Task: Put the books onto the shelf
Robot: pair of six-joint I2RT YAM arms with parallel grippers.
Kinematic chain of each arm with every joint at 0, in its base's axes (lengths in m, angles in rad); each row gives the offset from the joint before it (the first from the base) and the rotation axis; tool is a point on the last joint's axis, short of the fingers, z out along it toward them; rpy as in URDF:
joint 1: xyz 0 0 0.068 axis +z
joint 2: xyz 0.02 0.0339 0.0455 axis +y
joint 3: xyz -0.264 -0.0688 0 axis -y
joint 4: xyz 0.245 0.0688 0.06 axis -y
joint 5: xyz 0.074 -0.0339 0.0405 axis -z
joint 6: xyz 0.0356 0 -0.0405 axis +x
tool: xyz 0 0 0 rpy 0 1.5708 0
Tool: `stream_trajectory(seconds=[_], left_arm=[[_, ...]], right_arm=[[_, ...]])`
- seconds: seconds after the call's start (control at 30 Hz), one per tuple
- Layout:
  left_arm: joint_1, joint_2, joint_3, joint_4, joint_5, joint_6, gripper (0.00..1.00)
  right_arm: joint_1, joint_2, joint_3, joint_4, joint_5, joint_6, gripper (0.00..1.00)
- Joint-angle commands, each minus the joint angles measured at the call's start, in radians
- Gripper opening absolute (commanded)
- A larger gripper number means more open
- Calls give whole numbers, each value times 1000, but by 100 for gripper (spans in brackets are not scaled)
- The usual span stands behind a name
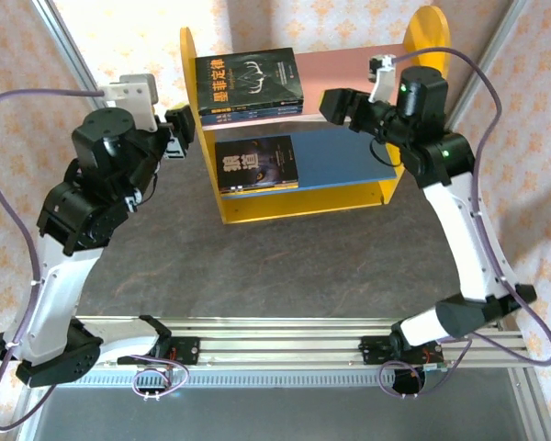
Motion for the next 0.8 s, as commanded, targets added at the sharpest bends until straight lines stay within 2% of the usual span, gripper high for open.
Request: stream_trajectory(seconds=[0.0, 0.2, 0.3, 0.4, 0.47, 0.7, 0.77], left_arm=[[-3, -22, -57, -5, -93, 28, 61], [15, -66, -167, 7, -133, 29, 71], [46, -115, -244, 49, -133, 40, 86], [105, -130, -265, 29, -115, 33, 92], [144, -133, -282, 18, -99, 26, 99], [242, -83, -307, -69, -60, -43, 99], [258, -80, -344, -61, -63, -55, 99]], right_arm=[[1, -87, -64, -22, 98, -71, 72], [1, -230, -243, -38, 184, -118, 80], [2, -281, -305, -47, 213, -136, 88], [-1, -317, -354, -52, 258, -131, 100], [-8, -335, -374, -65, 277, -122, 99], [-56, -386, -437, -117, 423, -78, 99], [-79, -405, -476, -103, 429, -76, 99]])
